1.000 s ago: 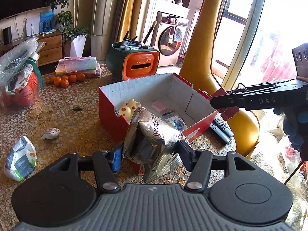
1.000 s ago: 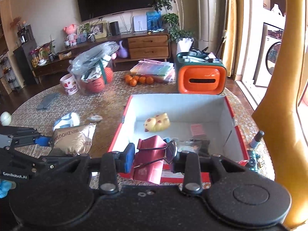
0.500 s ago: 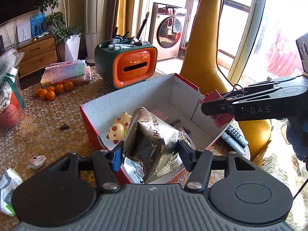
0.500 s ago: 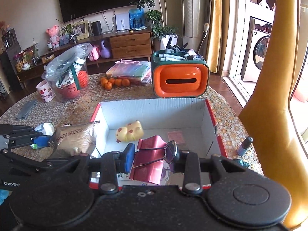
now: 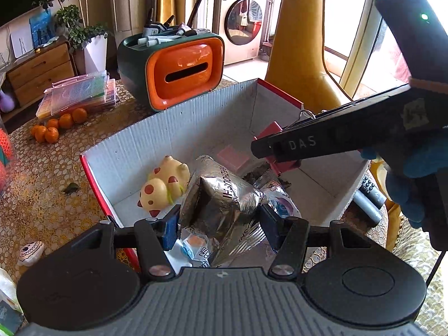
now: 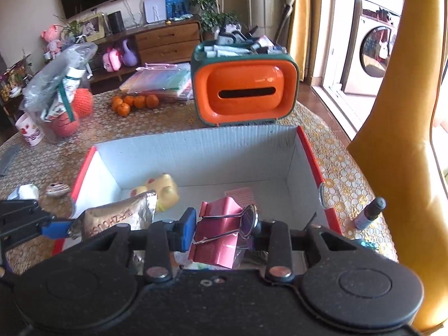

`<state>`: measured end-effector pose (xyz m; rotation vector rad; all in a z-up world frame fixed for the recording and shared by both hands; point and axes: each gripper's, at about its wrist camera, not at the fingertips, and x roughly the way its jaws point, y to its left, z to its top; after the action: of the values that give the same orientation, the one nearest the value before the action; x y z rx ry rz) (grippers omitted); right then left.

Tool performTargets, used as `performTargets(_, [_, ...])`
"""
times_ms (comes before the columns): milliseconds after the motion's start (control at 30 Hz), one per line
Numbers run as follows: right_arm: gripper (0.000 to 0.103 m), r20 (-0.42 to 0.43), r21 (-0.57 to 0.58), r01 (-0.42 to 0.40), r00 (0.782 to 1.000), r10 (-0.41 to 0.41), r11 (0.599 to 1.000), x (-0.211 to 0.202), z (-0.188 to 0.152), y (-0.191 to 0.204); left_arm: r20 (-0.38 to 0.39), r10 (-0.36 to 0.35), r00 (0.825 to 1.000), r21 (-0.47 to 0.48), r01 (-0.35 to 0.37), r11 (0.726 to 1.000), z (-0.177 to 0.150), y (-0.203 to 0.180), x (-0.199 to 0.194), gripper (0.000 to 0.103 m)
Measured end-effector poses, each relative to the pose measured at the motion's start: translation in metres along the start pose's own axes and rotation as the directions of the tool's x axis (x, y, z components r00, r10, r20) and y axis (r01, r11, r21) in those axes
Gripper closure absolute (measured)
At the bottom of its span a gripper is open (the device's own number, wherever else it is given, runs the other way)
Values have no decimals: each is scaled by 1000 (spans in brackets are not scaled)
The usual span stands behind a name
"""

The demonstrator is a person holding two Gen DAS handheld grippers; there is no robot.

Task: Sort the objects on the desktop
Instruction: 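Open left tool to drop the foil bag into the box while right tool drops the clip, then lift both open tools out of the shoebox back over the table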

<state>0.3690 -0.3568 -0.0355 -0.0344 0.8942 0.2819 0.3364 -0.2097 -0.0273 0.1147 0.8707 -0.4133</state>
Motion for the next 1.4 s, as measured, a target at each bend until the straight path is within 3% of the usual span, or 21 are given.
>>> performTargets(267, [68, -65, 31, 31, 997, -29, 999, 44, 8, -4, -72, 28, 997, 21, -26, 999, -3, -2, 26, 45])
performTargets(567, [68, -142, -18, 23, 990, -25, 1000, 64, 1, 3, -89, 42, 995, 57, -37, 998, -2, -10, 36, 44])
performTargets(733, [59, -145, -31, 18, 989, -22, 999, 62, 2, 8, -88, 41, 995, 47, -37, 998, -1, -10, 37, 44])
performTargets(867, [48, -142, -27, 27, 989, -30, 999, 60, 2, 8, -65, 38, 997, 39, -36, 999, -2, -12, 29, 29])
performTargets(933, [41, -135, -9, 20, 991, -21, 1000, 57, 2, 6, -57, 31, 998, 38, -29, 999, -2, -13, 24, 29])
performTargets(1167, [37, -107, 4, 4, 994, -3, 1000, 39, 4, 7, -11, 4, 1000, 15, -4, 1000, -2, -17, 1, 28])
performTargets(1400, [26, -76, 14, -4, 997, 5, 1000, 14, -1, 6, 30, -18, 999, 3, 18, 1000, -8, -21, -24, 28])
